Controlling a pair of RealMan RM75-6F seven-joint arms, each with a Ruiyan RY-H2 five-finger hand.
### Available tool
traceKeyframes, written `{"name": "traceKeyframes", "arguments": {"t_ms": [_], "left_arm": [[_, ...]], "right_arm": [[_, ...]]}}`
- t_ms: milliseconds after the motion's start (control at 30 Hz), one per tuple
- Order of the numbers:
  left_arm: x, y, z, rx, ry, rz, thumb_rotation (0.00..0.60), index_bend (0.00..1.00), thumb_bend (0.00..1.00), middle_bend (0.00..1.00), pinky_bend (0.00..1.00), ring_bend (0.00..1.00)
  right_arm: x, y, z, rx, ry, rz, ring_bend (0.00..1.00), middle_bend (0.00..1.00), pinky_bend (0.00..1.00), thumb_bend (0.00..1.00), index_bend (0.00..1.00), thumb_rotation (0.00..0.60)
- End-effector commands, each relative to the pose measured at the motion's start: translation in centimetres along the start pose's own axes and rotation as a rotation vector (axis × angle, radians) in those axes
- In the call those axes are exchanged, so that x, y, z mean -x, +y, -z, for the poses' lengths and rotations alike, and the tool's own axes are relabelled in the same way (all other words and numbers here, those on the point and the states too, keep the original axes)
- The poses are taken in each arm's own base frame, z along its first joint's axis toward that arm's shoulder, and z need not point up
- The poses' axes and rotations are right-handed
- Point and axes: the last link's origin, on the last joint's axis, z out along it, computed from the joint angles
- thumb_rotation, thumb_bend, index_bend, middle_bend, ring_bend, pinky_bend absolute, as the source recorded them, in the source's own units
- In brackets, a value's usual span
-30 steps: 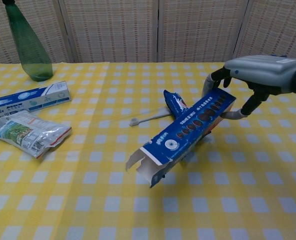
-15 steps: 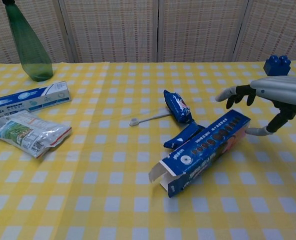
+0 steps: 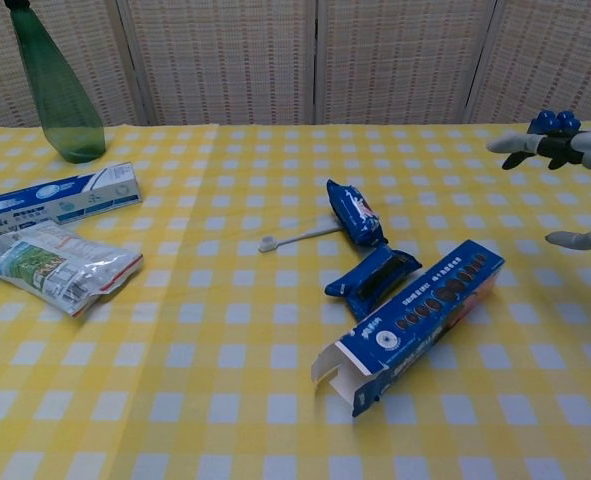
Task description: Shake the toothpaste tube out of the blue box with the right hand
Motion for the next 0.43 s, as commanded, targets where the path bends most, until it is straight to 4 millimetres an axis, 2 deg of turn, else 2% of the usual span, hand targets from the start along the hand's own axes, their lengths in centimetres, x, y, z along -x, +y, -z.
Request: {"name": "traceKeyframes", "arguments": {"t_ms": [33,133,333,433], "left_arm": [[0.0,0.0,-0.1,0.004,0.000,-0.001,0.600,0.19,0.43,0.00,0.00,0.00],[-0.1,0.1,-0.3,0.007,0.006,-0.001,0.600,0.19,0.43,0.00,0.00,0.00],[-0.2,0.5,-0.7,0.022,0.011,0.002,0.600,0.19,0.43,0.00,0.00,0.00],[-0.2,0.8,-0.9,0.028,0.015,0.006,0.600,0.19,0.43,0.00,0.00,0.00]], "right_arm": [[-0.6,1.9,3.0,0.080,0.065,0.024,0.13,0.25,0.20,0.27,0.16,0.600],[-1.0,2.9,5.2,0.132,0.126,0.041,0.17,0.28,0.22,0.27,0.21,0.600],[-1.2,4.3,9.2,0.220,0.177,0.024,0.18,0.29,0.22,0.27,0.24,0.600],[-1.5,4.8,10.4,0.258,0.198,0.012,0.18,0.29,0.22,0.27,0.24,0.600]]}}
